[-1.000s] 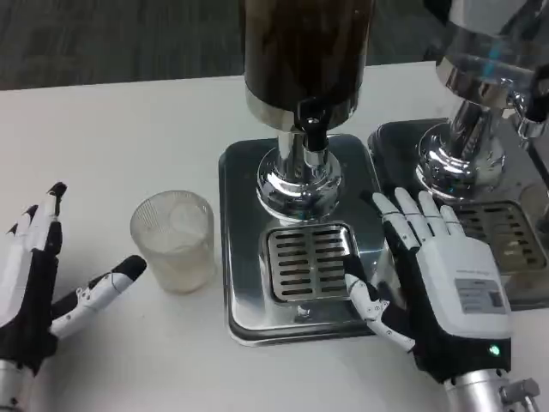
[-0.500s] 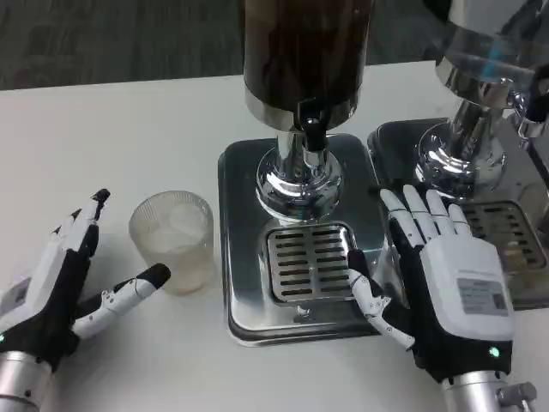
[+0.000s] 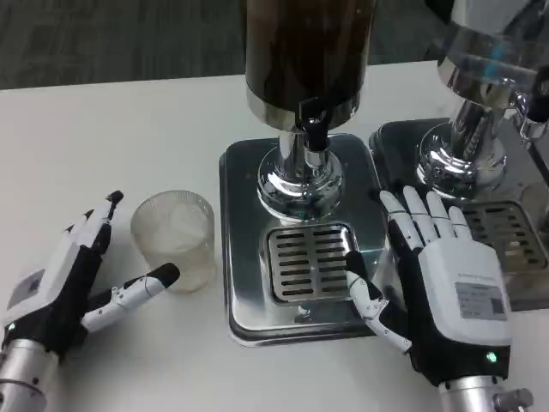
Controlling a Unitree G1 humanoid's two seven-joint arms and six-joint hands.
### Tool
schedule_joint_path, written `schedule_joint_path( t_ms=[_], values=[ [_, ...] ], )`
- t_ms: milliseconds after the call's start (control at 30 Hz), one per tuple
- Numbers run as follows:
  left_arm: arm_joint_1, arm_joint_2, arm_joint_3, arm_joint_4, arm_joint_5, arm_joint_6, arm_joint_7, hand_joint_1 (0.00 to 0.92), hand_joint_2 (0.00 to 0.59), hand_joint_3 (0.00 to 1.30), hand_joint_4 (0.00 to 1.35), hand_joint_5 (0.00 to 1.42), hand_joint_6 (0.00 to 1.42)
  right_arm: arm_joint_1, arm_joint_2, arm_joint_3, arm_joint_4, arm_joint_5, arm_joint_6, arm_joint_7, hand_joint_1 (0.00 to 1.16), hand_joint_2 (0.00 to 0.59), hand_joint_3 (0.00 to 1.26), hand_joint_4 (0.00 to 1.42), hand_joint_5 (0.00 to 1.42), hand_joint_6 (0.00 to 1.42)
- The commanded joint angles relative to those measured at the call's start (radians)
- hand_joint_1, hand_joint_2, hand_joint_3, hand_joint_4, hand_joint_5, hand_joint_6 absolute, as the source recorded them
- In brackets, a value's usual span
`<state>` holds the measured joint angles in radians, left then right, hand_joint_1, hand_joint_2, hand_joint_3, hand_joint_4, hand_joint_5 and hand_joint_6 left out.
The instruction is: Grasp the cup under the faucet to collect the drink, then remove the cup.
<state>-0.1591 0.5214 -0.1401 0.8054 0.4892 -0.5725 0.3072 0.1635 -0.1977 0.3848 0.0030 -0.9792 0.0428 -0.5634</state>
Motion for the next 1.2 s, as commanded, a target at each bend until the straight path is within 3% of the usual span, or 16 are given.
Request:
schedule_joint_path(
  t_ms=[33,433,667,1000,1200],
  values=[
    [-0.026,-0.011,-0.021,0.046,-0.018,-0.033,-0.045,0.000,0.000,0.00,0.00,0.00,0.00,0.000,-0.002,0.001,-0.010,-0.004,0.007,-0.007,0.27,0.449,0.17,0.07,0.05,0.05],
    [-0.103,-0.058,-0.025,0.164,-0.043,-0.058,-0.037,0.000,0.000,0.00,0.00,0.00,0.00,-0.002,-0.005,0.001,-0.014,-0.003,0.008,-0.001,0.29,0.430,0.17,0.07,0.06,0.06],
    [-0.127,-0.057,-0.040,0.185,-0.036,-0.065,-0.030,0.002,0.000,0.00,0.00,0.00,0.00,0.011,-0.005,-0.004,-0.025,-0.002,0.014,-0.004,0.29,0.424,0.17,0.07,0.06,0.06],
    [-0.154,-0.040,-0.090,0.179,0.026,-0.057,0.017,0.083,0.000,0.00,0.00,0.03,0.00,0.012,0.000,-0.003,-0.025,0.002,0.017,-0.002,0.31,0.418,0.17,0.07,0.06,0.08],
    [-0.158,-0.045,-0.079,0.188,0.026,-0.063,0.044,0.102,0.000,0.00,0.00,0.06,0.02,0.017,0.005,-0.001,-0.025,0.002,0.019,-0.005,0.31,0.417,0.17,0.07,0.06,0.08]
  ],
)
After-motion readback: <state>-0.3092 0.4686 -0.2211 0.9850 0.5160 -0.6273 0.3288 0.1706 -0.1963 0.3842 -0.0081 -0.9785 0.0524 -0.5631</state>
